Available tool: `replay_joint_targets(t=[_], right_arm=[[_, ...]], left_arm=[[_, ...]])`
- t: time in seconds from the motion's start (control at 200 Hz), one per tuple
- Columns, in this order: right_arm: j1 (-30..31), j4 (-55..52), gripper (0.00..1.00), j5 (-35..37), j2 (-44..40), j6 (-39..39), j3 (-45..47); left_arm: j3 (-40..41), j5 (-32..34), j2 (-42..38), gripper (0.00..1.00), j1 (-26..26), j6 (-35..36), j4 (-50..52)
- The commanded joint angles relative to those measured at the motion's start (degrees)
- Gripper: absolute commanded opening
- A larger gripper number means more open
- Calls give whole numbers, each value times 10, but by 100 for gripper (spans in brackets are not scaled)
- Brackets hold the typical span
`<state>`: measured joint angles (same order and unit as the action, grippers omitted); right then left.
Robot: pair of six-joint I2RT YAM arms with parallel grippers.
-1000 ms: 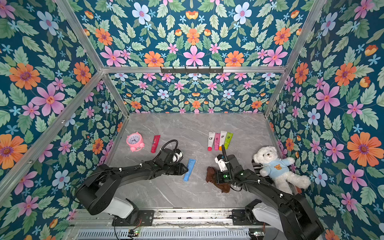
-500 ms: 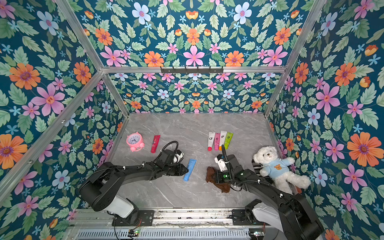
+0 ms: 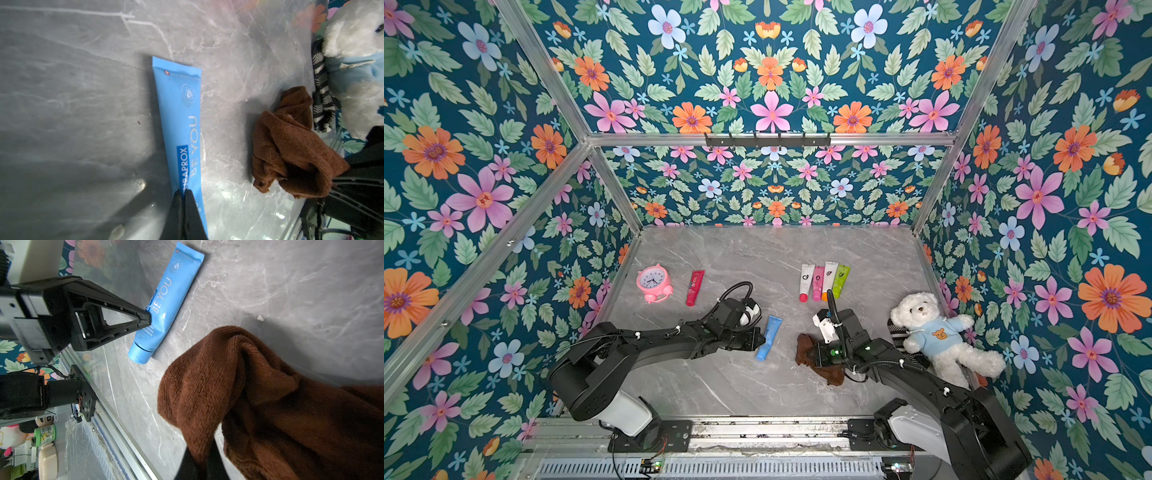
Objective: Wipe the surface of the toothpaste tube
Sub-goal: Adjust the toothpaste at the center of the board.
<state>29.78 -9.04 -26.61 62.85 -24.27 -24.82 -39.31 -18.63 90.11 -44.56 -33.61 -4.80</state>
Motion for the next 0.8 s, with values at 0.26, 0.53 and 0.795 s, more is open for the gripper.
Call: replay_joint_targets(t=[0.26,0.53,0.795], right_arm=[[0,9,0,-7,-1,6,2],[0,9,0,-10,0,7,1],[1,9,0,-14,5,7,0]], left_arm=[[-103,294,-59,0,-15,85,346],[-146,477,-42,0,-26,86,442],[-194,536,52,0,-55,67,464]])
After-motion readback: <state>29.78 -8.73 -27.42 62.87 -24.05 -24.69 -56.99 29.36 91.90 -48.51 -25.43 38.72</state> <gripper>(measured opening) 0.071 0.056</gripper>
